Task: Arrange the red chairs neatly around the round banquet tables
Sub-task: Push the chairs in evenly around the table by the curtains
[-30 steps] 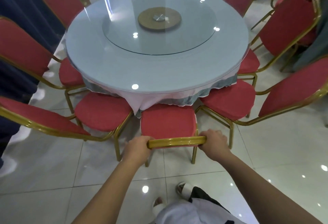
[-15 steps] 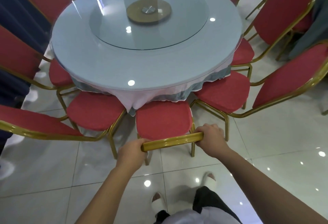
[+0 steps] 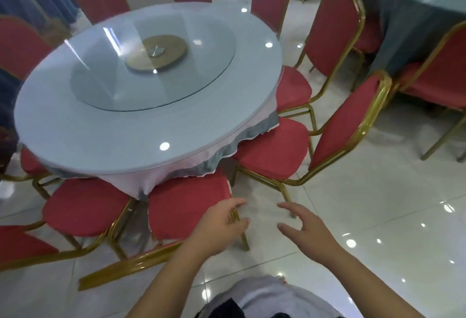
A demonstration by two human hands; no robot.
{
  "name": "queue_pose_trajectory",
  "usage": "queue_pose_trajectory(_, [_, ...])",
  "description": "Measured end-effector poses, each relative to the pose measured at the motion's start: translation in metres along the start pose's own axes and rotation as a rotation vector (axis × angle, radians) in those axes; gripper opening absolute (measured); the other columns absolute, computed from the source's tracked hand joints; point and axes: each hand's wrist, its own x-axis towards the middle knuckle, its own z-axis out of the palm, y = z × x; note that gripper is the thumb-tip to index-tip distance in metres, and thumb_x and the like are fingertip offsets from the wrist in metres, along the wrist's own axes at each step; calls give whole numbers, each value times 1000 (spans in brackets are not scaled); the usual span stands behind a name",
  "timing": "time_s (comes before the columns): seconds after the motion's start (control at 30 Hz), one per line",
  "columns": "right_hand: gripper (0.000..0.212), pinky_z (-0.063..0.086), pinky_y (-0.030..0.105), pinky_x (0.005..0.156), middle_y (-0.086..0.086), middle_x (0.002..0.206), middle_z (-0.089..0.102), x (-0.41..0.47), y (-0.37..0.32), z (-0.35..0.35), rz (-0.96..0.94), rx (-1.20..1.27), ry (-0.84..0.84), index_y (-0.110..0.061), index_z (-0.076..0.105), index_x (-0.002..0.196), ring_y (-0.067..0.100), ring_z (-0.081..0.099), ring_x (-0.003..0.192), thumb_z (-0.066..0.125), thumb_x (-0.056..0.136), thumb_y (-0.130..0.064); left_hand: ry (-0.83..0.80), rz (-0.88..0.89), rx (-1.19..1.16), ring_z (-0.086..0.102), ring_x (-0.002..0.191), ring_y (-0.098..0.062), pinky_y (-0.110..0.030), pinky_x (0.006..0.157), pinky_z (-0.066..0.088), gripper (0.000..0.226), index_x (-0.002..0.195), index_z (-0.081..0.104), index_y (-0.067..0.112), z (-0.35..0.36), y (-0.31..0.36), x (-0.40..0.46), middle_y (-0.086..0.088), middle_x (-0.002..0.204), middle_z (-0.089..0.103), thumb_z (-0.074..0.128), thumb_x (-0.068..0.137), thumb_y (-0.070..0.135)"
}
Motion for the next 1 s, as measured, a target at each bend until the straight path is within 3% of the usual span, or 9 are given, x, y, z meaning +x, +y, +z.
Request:
queue_pose_trajectory(0.1, [45,31,18,96,-17,128,50,4,23,-59,22,-54,103,-30,55,133,1,45,117,69,90,-29,-82,8,2,47,129,-8,-22,105,37,58,142,47,30,44,39,46,8,144,48,69,89,29])
queue_pose_trajectory(0.27, [50,32,31,112,-12,143,47,24,47,-144,10,-201,165,-33,52,137,10,42,131,68,89,-35,-176,64,-4,32,138,-8,-23,107,29,79,151,31,30,92,106,109,10,152,32,74,86,36])
queue_pose_trajectory(0.5, [60,14,47,119,-3,160,25,96,60,-252,-34,-482,247,-38,40,145,22,15,148,63,90,-40,-223,40,71,21,148,-23,-47,118,28,112,157,12,29,158,176,228,1,161,21,83,72,47])
queue_pose_trajectory(0.6, [71,0,55,119,-6,164,5,145,66,-298,-56,-748,144,-49,27,147,25,-5,151,62,87,-39,-213,76,61,29,145,-20,-48,115,35,113,153,11,41,189,197,288,6,158,29,82,66,50])
queue_pose_trajectory(0.73, [86,-6,65,114,-4,165,-6,202,69,-352,-55,-1026,-19,-47,17,150,30,-14,150,67,83,-31,-182,56,51,42,137,-19,-42,107,45,110,152,4,48,207,226,340,8,151,40,72,74,12])
queue_pose_trajectory(0.87, [82,-3,67,113,-4,165,3,268,75,-403,-168,-1122,-26,-45,20,150,29,-7,152,67,85,-26,-192,-41,2,48,131,-18,-35,102,49,111,152,5,51,201,236,371,10,149,41,63,73,0])
queue_pose_trajectory(0.93, [71,-1,66,114,-6,163,17,300,78,-422,-204,-1089,-8,-45,30,145,27,1,152,66,87,-27,-223,-56,-14,57,115,-21,-27,85,54,111,152,6,52,194,241,376,4,135,51,63,72,-1])
queue_pose_trajectory(1.0, [55,3,64,115,-9,154,33,325,78,-433,-222,-1005,-19,-43,43,137,23,14,150,65,88,-31,-248,-69,-16,60,94,-17,-29,72,55,109,151,8,54,186,246,377,5,114,54,63,73,1])
